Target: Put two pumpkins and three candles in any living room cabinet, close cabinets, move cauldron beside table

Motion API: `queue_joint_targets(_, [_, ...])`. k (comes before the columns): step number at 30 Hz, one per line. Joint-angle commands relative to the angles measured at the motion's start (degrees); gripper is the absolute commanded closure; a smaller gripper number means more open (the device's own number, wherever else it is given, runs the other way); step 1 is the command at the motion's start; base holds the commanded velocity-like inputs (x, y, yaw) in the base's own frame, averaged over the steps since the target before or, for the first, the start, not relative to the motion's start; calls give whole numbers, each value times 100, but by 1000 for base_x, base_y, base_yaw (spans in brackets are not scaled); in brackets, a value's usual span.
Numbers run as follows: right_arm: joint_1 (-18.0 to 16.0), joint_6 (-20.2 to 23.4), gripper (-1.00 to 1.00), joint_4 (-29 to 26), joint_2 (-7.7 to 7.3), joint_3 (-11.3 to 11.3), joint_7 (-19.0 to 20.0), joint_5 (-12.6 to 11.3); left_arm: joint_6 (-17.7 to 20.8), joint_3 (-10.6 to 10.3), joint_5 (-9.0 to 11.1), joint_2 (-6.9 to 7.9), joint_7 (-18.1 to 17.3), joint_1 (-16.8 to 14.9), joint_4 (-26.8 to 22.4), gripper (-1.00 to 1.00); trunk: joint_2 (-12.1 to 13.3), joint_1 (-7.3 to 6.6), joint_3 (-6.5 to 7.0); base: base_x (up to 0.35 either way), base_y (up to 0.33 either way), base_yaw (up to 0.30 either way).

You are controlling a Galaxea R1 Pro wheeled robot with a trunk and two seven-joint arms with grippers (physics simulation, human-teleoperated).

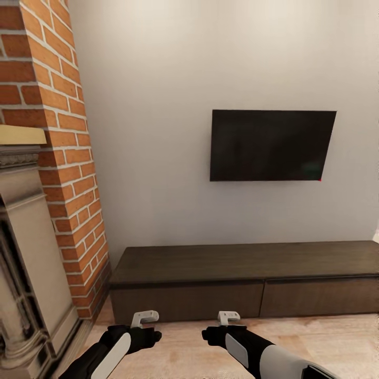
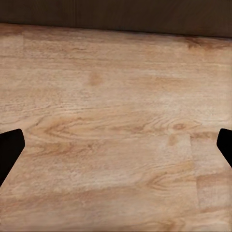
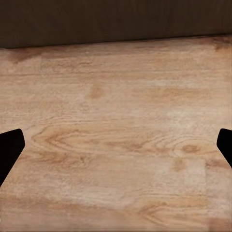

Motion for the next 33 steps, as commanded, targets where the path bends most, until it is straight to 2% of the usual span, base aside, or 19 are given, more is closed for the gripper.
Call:
queue_joint_targets(1, [-5,20,-100,-11,-3,37,-35,-39,5,-25,60,5,55,-6,-10,-100,38,-24,3,-34,0,0])
queue_joint_targets(17, [-5,190,-100,-11,-4,30,18,-35,5,-26,60,7,55,-6,-13,-100,679,-375,141,-7,0,0])
queue_joint_targets(26, [-5,216,-100,-11,-4,29,164,-38,5,-26,60,6,56,-6,-14,-100,1040,-573,218,-246,0,0])
queue_joint_targets(33, [-5,216,-100,-11,-4,29,172,-38,5,-26,60,0,56,-6,-17,-100,1321,-727,277,-63,0,0])
